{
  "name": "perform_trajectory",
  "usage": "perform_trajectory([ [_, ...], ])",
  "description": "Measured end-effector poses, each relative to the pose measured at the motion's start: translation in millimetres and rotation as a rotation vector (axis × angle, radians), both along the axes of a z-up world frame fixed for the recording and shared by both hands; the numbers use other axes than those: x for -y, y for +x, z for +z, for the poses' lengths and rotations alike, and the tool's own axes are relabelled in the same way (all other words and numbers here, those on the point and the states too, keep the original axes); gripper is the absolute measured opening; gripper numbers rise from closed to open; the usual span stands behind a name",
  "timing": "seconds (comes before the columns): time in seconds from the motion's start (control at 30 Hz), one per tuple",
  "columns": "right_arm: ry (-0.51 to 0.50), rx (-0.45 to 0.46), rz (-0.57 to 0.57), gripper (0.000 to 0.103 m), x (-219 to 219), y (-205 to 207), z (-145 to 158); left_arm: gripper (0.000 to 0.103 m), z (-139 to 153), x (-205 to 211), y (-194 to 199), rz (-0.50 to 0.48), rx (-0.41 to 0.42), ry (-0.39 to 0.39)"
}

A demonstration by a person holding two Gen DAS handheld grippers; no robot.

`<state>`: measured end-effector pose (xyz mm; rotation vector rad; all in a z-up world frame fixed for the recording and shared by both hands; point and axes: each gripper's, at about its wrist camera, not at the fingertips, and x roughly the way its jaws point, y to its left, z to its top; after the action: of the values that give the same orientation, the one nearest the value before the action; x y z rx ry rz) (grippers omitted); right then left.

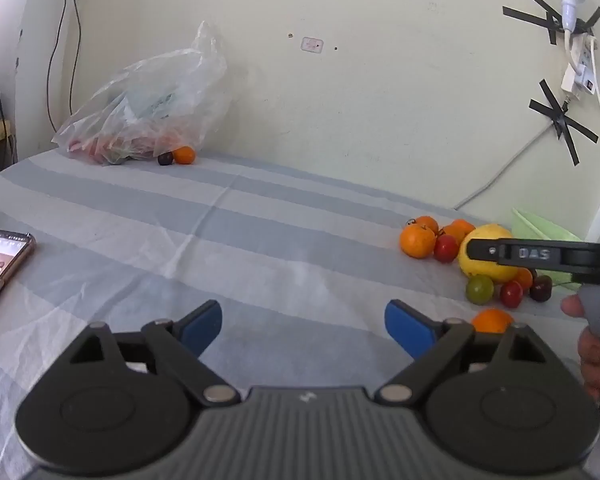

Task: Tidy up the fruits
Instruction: 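Grip the yellow grapefruit with the right gripper while the left gripper closes on it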

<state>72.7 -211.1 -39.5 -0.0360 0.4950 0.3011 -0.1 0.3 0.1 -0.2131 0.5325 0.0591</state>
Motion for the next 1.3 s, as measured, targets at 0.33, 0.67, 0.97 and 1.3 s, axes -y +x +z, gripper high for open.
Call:
perform_trajectory([
  [0.33,0.056,0.103,-0.007,0.066,43.0,-82.1,8.5,0.094,-0.3,0.4,4.7,-0.040,0.006,0.001],
  [0.67,0.058,0.030,0.067,0.066,66.4,-123.7,-1.0,0.098,20.3,37.2,-11.4,-0.261,0.020,-0.032],
  [0.97,0.050,0.060,0.092,0.067,72.1,-139.3,-9.5,0.098,36.8,74.3,-11.2,-0.459,0.005,-0.124],
  [1.3,0.054,0.089,0.201,0.067,49.0,-132.8,-14.6,0.066,43.2,121.1,8.0,-0.588,-0.064,-0.089],
])
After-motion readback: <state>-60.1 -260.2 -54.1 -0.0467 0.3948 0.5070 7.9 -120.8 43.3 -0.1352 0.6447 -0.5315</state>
